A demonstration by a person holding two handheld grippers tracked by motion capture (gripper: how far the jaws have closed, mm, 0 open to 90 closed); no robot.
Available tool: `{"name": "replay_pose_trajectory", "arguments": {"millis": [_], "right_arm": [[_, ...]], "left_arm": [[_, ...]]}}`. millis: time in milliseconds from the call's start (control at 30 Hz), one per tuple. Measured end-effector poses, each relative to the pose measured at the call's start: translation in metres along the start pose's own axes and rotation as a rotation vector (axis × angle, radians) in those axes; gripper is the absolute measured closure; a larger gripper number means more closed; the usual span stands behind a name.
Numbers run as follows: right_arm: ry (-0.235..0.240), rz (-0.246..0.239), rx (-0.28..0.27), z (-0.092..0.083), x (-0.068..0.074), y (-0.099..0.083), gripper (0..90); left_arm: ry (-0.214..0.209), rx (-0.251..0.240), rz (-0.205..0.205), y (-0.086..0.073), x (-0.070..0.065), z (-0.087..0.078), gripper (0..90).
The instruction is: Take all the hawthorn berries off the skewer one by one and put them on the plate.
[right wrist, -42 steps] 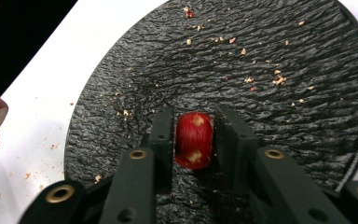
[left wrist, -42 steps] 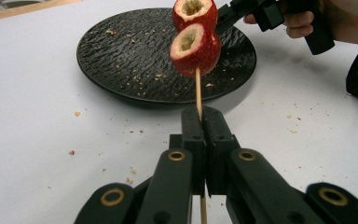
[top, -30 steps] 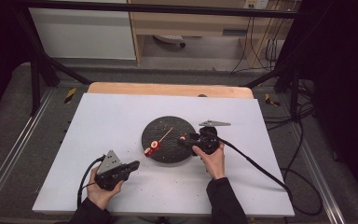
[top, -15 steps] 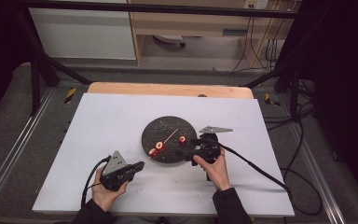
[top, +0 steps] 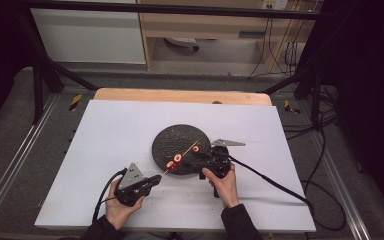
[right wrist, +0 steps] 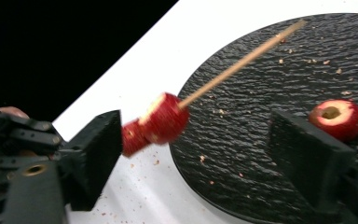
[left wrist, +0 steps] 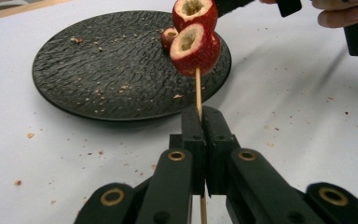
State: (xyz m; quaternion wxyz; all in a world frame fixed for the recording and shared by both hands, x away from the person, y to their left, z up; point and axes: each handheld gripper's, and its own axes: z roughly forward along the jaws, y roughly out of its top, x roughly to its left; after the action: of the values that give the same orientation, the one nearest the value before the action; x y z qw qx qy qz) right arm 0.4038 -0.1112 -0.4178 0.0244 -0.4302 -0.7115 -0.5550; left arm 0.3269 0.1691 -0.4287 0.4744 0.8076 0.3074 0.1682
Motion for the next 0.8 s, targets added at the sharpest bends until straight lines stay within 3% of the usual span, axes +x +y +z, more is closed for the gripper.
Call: {"name": "replay_pose_trajectory", "arguments": {"millis": [233,433,800], "right_arm": [[0.046,0.028,-0.006,0.003,0.000,-0.002,42.6],[0.086,0.061,0.021,0.002,0.001,-0.002,60.3],[0.080,0.086,-0.002,-0.003,0.000,0.006,63.4]], "left_arm": [[-0.020,-0.001,0.022,0.001,-0.008,0.005,88.4],[-0.019,-0.009,0.041,0.002,-0.013,0.005,88.4],[-0.022,-0.019,0.035,0.002,-0.011,0.001,88.4]]}}
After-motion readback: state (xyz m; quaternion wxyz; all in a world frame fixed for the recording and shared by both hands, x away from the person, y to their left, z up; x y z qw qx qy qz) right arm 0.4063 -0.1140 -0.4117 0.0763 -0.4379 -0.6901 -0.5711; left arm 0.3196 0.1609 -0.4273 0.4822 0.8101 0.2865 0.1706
